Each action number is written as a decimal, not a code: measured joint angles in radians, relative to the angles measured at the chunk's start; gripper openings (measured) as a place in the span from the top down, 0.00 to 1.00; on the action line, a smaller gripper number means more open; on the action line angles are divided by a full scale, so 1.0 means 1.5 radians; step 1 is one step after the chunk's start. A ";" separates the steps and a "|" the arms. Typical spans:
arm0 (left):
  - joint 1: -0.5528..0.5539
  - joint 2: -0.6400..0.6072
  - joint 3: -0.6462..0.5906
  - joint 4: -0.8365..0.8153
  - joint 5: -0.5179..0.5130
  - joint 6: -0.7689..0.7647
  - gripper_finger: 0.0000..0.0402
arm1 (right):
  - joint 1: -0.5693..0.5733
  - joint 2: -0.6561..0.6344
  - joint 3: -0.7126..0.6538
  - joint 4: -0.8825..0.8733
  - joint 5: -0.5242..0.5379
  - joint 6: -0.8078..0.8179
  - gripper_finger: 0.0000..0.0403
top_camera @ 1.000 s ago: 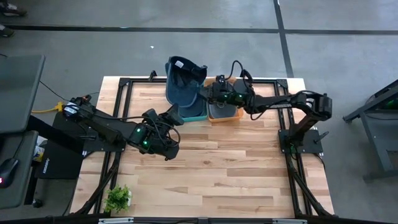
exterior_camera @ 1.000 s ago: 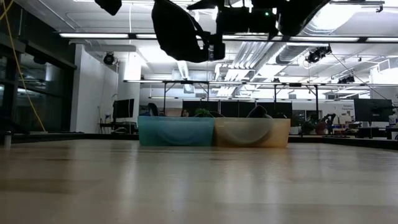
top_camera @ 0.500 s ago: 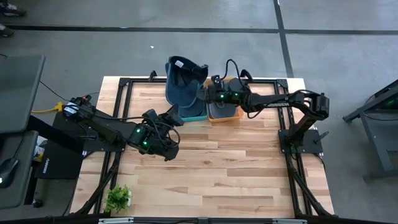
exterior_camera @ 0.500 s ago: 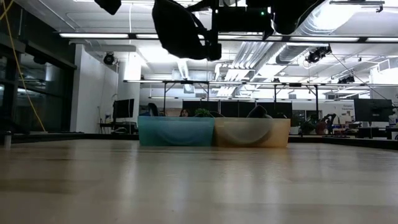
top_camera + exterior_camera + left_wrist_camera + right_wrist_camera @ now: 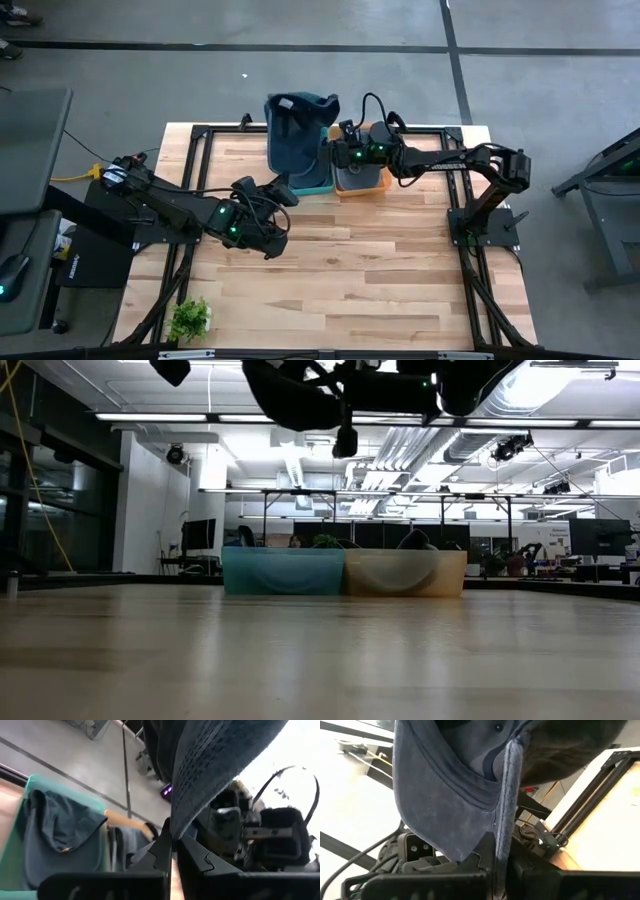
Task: Pick & Place hat
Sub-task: Put the blue cap into the green bin
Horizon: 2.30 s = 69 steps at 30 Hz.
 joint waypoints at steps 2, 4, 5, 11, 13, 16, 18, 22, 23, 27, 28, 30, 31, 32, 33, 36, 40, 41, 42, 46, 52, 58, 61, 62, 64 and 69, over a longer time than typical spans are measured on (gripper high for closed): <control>0.000 0.000 0.000 -0.001 0.012 0.024 0.97 | -0.004 0.000 0.000 -0.008 -0.006 -0.006 0.99; 0.000 0.000 0.000 0.000 0.027 0.047 0.93 | -0.010 0.000 0.000 -0.010 -0.017 -0.012 0.99; 0.000 0.000 0.000 0.000 0.036 0.058 0.90 | -0.013 0.000 0.000 -0.011 -0.022 -0.016 0.99; 0.001 -0.004 0.000 -0.001 0.076 0.100 0.63 | -0.032 0.000 0.000 -0.040 -0.040 -0.032 0.99; 0.001 -0.013 0.000 -0.012 0.094 0.124 0.54 | -0.040 -0.006 0.000 -0.076 -0.041 -0.052 0.99; 0.000 -0.032 0.000 -0.033 0.098 0.158 0.43 | -0.057 -0.023 -0.001 -0.144 -0.039 -0.098 0.99; 0.000 -0.055 0.000 -0.053 0.094 0.174 0.38 | -0.072 -0.041 -0.002 -0.205 -0.021 -0.146 0.99; 0.000 -0.095 0.002 -0.076 0.089 0.180 0.34 | -0.094 -0.086 -0.003 -0.351 0.045 -0.282 0.99; 0.000 -0.099 0.002 -0.079 0.086 0.180 0.34 | -0.096 -0.100 -0.003 -0.380 0.063 -0.324 0.99; 0.001 -0.101 0.001 -0.084 0.062 0.180 0.34 | -0.089 -0.147 -0.003 -0.441 0.122 -0.437 0.99; 0.001 -0.101 0.001 -0.084 0.059 0.180 0.34 | -0.088 -0.155 -0.003 -0.443 0.129 -0.439 0.99; 0.001 -0.101 0.001 -0.084 0.059 0.179 0.34 | -0.088 -0.169 -0.003 -0.443 0.128 -0.433 0.99; 0.001 -0.101 0.001 -0.084 0.060 0.177 0.34 | -0.089 -0.174 -0.003 -0.442 0.129 -0.427 0.99; 0.001 -0.101 0.001 -0.083 0.060 0.177 0.34 | -0.090 -0.178 -0.002 -0.441 0.129 -0.418 0.99; 0.001 -0.099 0.001 -0.079 0.059 0.176 0.34 | -0.091 -0.180 -0.002 -0.440 0.129 -0.411 0.99; 0.009 -0.084 0.001 -0.059 0.056 0.177 0.34 | -0.089 -0.183 -0.002 -0.450 0.165 -0.422 0.99; 0.020 -0.078 0.001 -0.048 0.075 0.177 0.34 | -0.081 -0.187 -0.002 -0.455 0.193 -0.443 0.99; 0.023 -0.079 0.001 -0.046 0.075 0.177 0.34 | -0.081 -0.187 -0.002 -0.452 0.193 -0.442 0.99; 0.025 -0.079 0.001 -0.045 0.078 0.177 0.34 | -0.081 -0.187 -0.002 -0.451 0.194 -0.440 0.99; 0.043 -0.077 0.001 -0.044 0.123 0.180 0.34 | -0.078 -0.187 -0.002 -0.441 0.192 -0.433 0.99; 0.063 -0.068 0.001 -0.037 0.161 0.195 0.34 | -0.075 -0.187 -0.002 -0.429 0.162 -0.414 0.99; 0.097 -0.067 0.001 0.038 0.230 0.310 0.34 | -0.075 -0.187 -0.002 -0.433 0.127 -0.397 0.99; 0.120 -0.067 0.001 0.089 0.277 0.384 0.34 | -0.075 -0.187 -0.001 -0.434 0.109 -0.395 0.99; 0.128 -0.067 0.001 0.104 0.289 0.406 0.34 | -0.075 -0.187 -0.001 -0.435 0.105 -0.395 0.99; 0.143 -0.067 0.001 0.118 0.305 0.433 0.34 | -0.075 -0.187 -0.001 -0.436 0.092 -0.390 0.99; 0.164 -0.067 0.001 0.084 0.316 0.442 0.34 | -0.076 -0.187 -0.001 -0.458 0.082 -0.382 0.99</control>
